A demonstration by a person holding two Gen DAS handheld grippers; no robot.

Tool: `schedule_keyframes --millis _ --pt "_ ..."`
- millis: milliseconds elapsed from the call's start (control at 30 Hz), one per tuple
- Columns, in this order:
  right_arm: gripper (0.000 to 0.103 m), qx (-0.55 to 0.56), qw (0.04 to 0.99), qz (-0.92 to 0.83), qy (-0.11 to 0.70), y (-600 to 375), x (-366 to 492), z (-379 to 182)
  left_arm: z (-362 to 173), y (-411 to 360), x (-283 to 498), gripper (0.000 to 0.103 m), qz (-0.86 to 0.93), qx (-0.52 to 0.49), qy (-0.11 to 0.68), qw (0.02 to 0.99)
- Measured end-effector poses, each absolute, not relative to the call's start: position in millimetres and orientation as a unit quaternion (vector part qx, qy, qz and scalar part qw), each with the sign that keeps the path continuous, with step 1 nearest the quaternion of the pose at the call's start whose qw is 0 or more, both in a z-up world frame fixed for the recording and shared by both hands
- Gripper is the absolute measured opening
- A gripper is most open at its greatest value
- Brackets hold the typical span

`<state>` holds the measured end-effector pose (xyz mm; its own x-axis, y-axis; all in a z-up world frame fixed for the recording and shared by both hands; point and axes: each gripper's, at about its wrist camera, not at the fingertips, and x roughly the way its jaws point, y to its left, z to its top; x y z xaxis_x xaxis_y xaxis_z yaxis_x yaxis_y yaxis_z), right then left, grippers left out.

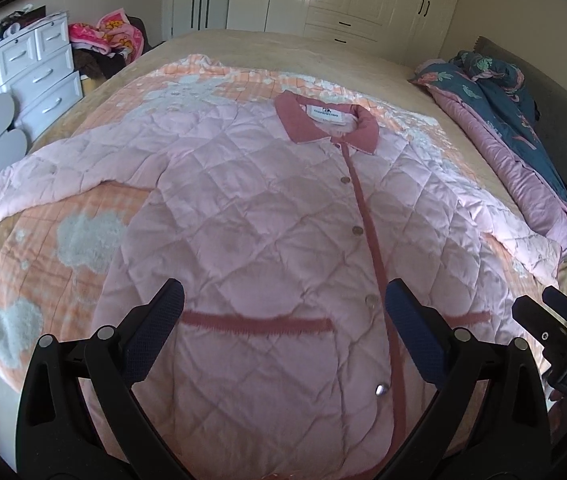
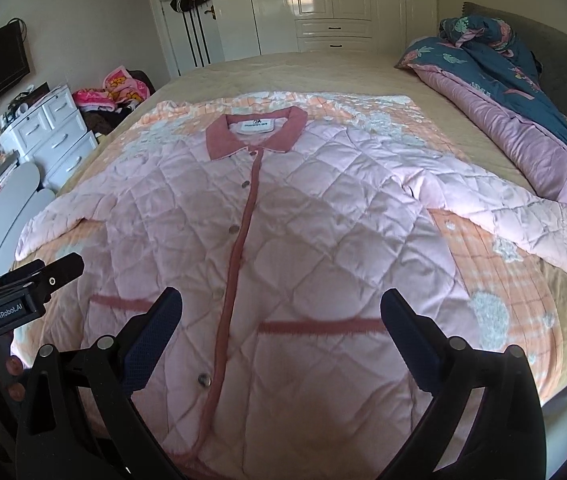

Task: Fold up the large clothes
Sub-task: 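Move the right tool to the outstretched sleeve cuff and grasp it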

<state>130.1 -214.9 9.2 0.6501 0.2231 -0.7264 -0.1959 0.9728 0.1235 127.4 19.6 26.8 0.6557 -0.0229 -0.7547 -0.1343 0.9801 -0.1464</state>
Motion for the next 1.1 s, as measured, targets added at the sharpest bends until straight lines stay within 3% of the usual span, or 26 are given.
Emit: schedule_keyframes --millis 667,1100 --pt "0.099 0.061 0.921 0.097 0.371 -229 222 41 47 3 220 0.094 0.02 -0.102 0.412 0.905" --pt "0.099 0.139 0.923 0.019 0.357 -300 288 39 34 -25 286 0.094 -0.003 -0.115 0.431 0.895"
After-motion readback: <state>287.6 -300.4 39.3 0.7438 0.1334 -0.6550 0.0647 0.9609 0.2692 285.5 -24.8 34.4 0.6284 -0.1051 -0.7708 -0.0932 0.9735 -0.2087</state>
